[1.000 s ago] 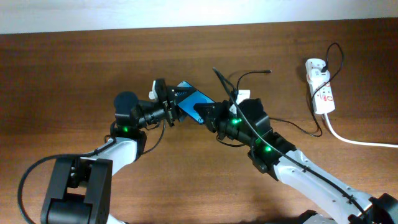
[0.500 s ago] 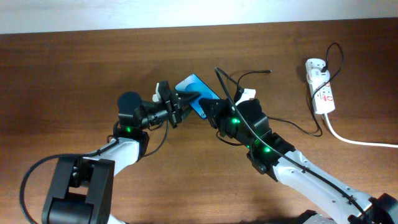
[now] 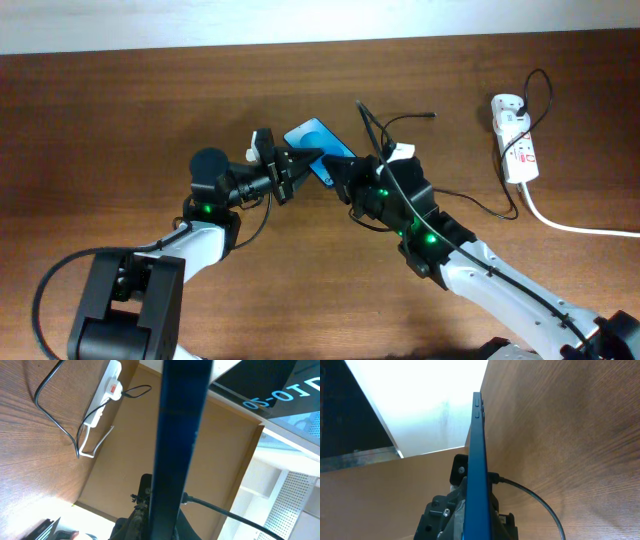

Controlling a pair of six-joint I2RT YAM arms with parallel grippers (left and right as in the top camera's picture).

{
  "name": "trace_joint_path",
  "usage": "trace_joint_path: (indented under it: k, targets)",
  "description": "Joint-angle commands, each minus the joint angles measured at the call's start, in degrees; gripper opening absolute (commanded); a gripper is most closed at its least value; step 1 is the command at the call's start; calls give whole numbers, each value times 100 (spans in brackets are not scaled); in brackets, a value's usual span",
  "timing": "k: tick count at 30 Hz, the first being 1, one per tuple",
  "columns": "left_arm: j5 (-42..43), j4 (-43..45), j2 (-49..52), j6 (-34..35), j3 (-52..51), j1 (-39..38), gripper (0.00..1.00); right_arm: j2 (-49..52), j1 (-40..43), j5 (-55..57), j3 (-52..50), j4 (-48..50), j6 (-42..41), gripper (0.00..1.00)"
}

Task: Plug charger to phone and switch on socket

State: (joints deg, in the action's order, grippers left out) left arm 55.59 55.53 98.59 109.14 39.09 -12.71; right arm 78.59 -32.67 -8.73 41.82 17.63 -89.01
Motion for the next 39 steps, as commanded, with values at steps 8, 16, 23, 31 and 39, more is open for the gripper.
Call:
trace_joint_path:
  k: [8,16,23,31,39]
  targets:
    - [-103,-730,-17,184,4,13,0,-33,-37,-656,39,63,601,34]
    - [433,-1882,-13,-754,7,804,0,-33,-7,-490,39,-192,2304,83]
    - [1698,-1873,-13,-750,17,1276,0,-33,544,-516,39,-1646,3029,99]
    - [1685,-1862,-13,-1180,17,1224,0,-52,1735,-2358,39,-1875,3032,99]
    - [1615,-1255,-13,-1200,17,1224,0,-20,2081,22,490,-2140,3650,99]
